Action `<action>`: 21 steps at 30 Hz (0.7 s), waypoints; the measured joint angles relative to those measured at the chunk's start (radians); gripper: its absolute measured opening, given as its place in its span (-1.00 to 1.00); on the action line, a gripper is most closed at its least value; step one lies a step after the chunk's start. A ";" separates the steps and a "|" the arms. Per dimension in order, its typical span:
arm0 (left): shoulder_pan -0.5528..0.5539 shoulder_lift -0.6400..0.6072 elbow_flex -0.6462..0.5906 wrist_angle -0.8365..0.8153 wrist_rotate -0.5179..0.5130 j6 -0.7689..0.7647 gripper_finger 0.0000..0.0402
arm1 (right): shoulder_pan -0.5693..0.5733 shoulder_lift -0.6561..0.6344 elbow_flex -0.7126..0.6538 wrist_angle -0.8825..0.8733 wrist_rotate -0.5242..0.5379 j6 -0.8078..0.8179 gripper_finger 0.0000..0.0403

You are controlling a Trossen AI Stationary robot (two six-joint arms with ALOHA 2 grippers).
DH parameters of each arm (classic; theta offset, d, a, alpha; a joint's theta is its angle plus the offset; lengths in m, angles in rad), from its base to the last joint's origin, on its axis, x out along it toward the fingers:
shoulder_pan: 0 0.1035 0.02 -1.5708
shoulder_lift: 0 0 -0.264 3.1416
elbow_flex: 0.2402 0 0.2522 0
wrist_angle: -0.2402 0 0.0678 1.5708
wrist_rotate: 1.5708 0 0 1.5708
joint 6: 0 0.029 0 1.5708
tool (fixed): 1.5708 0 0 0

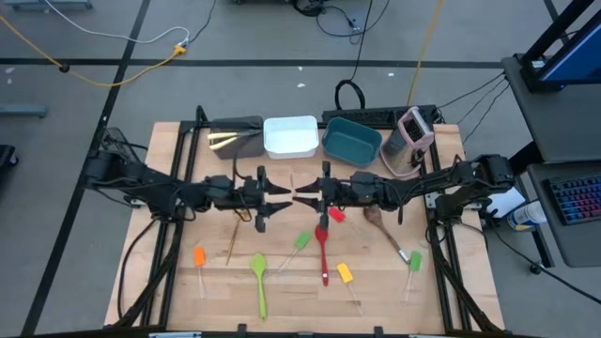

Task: Pick & Place Kitchen Items
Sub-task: Put the yellow table knife into the black bin

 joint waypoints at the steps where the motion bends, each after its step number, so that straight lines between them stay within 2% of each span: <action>1: 0.000 0.009 0.010 0.001 0.000 0.001 -0.18 | 0.000 0.000 0.000 0.011 0.000 0.000 -0.64; 7: 0.000 0.055 0.076 -0.009 0.000 0.033 -0.18 | 0.000 0.000 0.000 0.029 0.001 0.000 -0.64; 13: 0.000 0.053 0.089 -0.021 0.000 0.043 -0.19 | 0.000 0.000 0.000 0.029 0.004 -0.001 -0.64; 16: 0.004 0.053 0.089 -0.018 0.000 0.047 -0.30 | 0.000 0.000 0.000 0.030 0.003 -0.001 -0.64; 21: 0.025 0.052 0.089 -0.056 0.001 0.048 -0.63 | -0.001 0.000 0.000 0.022 0.009 0.004 -0.64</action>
